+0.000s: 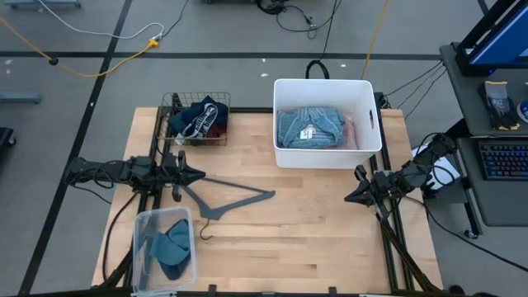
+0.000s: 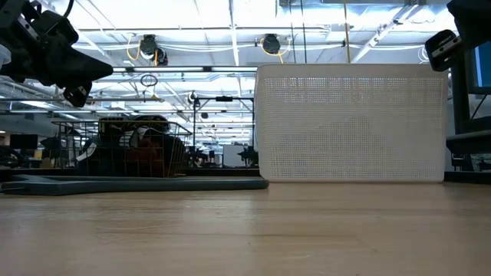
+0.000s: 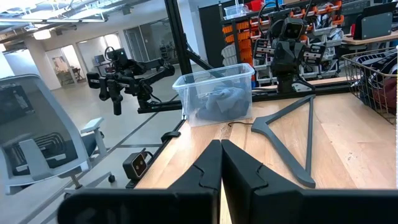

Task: Pick & Place Cloths
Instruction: Return to Home Position

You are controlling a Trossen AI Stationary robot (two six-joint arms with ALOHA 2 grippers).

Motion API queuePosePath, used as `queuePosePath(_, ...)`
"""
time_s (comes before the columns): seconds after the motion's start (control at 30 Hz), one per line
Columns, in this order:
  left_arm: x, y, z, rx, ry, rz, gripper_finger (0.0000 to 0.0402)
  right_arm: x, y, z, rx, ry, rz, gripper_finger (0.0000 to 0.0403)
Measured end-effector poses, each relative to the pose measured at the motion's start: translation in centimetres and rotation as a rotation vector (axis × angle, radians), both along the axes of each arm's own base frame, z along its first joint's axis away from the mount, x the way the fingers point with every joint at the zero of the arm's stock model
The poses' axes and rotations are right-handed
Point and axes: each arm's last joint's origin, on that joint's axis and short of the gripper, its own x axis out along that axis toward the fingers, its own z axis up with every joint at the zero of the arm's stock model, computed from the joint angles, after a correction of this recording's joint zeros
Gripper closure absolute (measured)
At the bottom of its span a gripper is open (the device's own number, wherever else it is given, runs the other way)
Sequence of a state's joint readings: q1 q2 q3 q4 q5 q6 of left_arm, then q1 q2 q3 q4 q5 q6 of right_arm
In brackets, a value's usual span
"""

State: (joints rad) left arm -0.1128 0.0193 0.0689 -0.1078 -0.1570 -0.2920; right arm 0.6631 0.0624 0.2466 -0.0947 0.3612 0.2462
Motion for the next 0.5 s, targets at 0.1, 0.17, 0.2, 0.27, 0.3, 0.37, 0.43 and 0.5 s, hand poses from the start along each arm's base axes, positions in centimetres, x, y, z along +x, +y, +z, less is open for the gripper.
queuePosePath(0.1,0.00,0.00,0.00,0.000,0.000,0.000,0.0382,0.00,0.00,0.00,0.000,0.000,0.000,0.0402)
queuePosePath(0.17,0.00,0.00,0.00,0.000,0.000,0.000,0.0382,0.00,0.00,0.00,0.000,0.000,0.000,0.0402)
queuePosePath(0.2,0.00,0.00,0.00,0.000,0.000,0.000,0.0382,0.00,0.00,0.00,0.000,0.000,0.000,0.0401)
queuePosePath(0.27,0.00,0.00,0.00,0.000,0.000,0.000,0.0382,0.00,0.00,0.00,0.000,0.000,0.000,0.0400)
queuePosePath(0.3,0.00,0.00,0.00,0.000,0.000,0.000,0.0382,0.00,0.00,0.00,0.000,0.000,0.000,0.0399)
queuePosePath(0.37,0.00,0.00,0.00,0.000,0.000,0.000,0.0382,0.00,0.00,0.00,0.000,0.000,0.000,0.0399)
queuePosePath(0.43,0.00,0.00,0.00,0.000,0.000,0.000,0.0382,0.00,0.00,0.00,0.000,0.000,0.000,0.0399)
queuePosePath(0.5,0.00,0.00,0.00,0.000,0.000,0.000,0.0382,0.00,0.00,0.00,0.000,0.000,0.000,0.0399)
